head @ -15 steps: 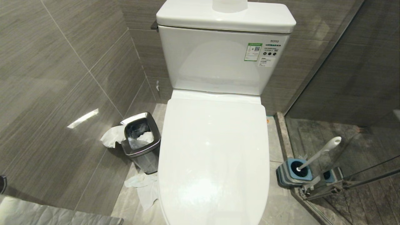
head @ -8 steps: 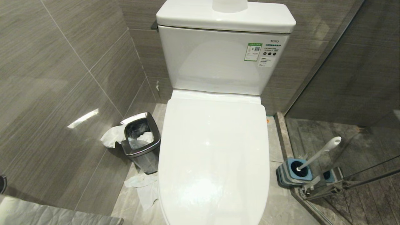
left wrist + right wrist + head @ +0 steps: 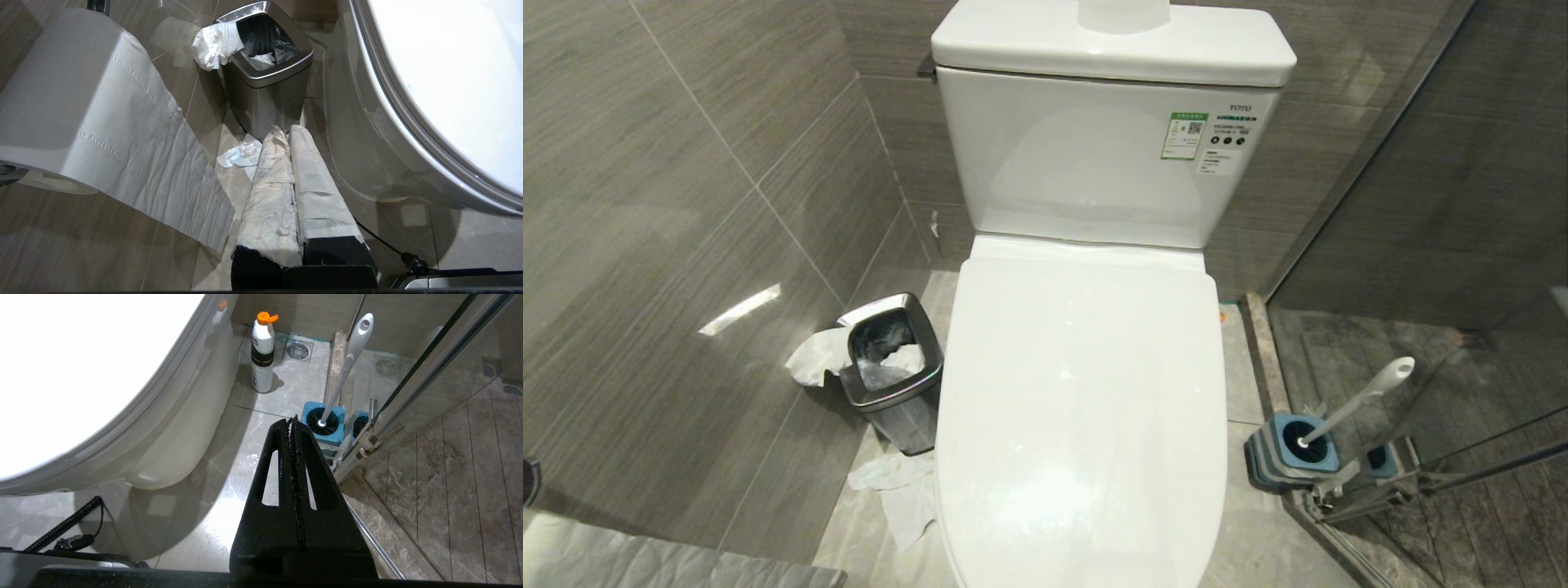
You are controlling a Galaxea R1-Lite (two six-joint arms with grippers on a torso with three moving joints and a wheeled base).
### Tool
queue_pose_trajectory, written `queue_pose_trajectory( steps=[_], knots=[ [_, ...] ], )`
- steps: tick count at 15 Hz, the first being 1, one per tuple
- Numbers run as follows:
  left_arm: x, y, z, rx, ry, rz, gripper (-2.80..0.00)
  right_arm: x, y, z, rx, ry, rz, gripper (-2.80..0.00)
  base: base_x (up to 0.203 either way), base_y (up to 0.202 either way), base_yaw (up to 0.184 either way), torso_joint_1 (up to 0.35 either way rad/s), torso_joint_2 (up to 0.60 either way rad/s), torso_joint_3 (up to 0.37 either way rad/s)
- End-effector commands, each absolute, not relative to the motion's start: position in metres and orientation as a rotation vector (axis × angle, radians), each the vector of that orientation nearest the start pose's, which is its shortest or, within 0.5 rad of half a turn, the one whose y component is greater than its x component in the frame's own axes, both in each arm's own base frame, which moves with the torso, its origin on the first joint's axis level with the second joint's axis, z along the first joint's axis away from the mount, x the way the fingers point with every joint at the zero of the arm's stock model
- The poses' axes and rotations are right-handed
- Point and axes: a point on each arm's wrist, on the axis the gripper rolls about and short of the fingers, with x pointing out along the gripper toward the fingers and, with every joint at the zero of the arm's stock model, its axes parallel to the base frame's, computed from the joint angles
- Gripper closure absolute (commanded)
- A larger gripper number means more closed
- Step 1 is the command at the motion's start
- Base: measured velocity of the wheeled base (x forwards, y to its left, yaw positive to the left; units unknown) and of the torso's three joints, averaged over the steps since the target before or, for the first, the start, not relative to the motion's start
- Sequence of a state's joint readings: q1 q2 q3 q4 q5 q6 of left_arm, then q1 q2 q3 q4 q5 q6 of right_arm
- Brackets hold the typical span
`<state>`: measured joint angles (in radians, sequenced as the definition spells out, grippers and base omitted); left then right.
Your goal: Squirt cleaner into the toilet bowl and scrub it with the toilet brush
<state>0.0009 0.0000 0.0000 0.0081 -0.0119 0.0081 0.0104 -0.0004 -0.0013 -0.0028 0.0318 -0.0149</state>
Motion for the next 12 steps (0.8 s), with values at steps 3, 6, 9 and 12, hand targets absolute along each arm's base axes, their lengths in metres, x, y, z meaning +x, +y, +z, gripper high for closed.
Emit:
queue_pose_trajectory(
  steps=[3,6,9,12],
  knots=[
    [-0.0225,-0.0003,0.0739,0.008,0.012,-0.012,0.00,-0.0229,0.0005,0.0762,-0.015,-0.005,0.043,0.00,0.000,0.000,0.000,0.000,0.00,0.000],
    [-0.0225,-0.0003,0.0739,0.009,0.012,-0.011,0.00,-0.0229,0.0005,0.0762,-0.015,-0.005,0.043,0.00,0.000,0.000,0.000,0.000,0.00,0.000],
    [-0.0225,-0.0003,0.0739,0.009,0.012,-0.011,0.00,-0.0228,0.0005,0.0758,-0.015,-0.003,0.043,0.00,0.000,0.000,0.000,0.000,0.00,0.000],
    [-0.0225,-0.0003,0.0739,0.008,0.012,-0.011,0.00,-0.0229,0.0005,0.0762,-0.015,-0.005,0.043,0.00,0.000,0.000,0.000,0.000,0.00,0.000]
  ],
)
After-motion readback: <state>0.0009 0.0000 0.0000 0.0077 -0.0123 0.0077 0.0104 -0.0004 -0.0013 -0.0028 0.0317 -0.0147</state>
